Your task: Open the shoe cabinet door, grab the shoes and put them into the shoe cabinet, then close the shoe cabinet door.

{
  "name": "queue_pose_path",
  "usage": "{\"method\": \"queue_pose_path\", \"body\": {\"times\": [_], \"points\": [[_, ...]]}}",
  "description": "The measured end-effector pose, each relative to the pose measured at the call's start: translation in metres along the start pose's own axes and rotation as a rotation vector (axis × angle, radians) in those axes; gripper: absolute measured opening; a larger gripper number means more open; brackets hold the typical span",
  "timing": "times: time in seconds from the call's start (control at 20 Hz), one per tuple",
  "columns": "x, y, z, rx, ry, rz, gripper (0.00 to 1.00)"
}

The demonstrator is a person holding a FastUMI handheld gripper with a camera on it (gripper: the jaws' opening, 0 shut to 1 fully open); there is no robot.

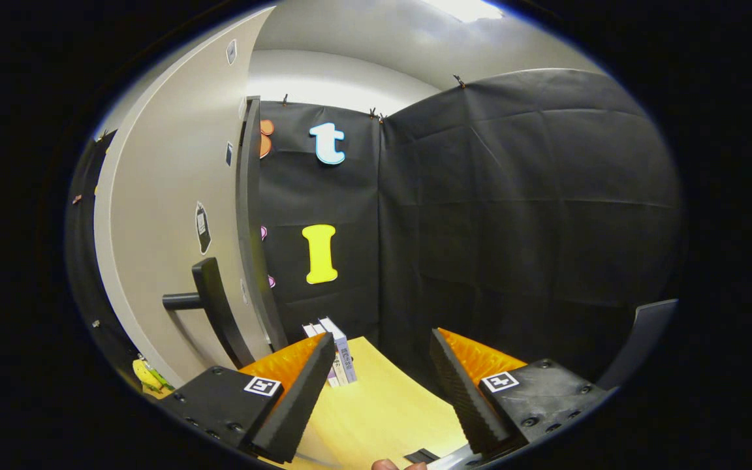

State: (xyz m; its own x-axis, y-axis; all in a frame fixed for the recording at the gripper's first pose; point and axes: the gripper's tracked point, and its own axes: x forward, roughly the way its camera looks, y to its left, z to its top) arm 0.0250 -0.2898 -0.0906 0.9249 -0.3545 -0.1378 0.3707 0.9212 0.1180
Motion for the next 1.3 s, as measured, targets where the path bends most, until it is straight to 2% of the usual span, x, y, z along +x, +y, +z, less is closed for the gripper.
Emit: {"method": "queue_pose_path", "body": {"times": [0.1, 0.45, 1.05, 1.3], "points": [[-0.006, 0.013, -0.001, 0.001, 0.002, 0.020, 0.97], [-0.035, 0.096, -0.013, 0.015, 0.021, 0.173, 0.97], [-0.048, 0.268, -0.044, 0.008, 0.102, 0.464, 0.98], [-0.071, 0.312, -0.043, -0.022, 0.072, 0.535, 0.98]]}}
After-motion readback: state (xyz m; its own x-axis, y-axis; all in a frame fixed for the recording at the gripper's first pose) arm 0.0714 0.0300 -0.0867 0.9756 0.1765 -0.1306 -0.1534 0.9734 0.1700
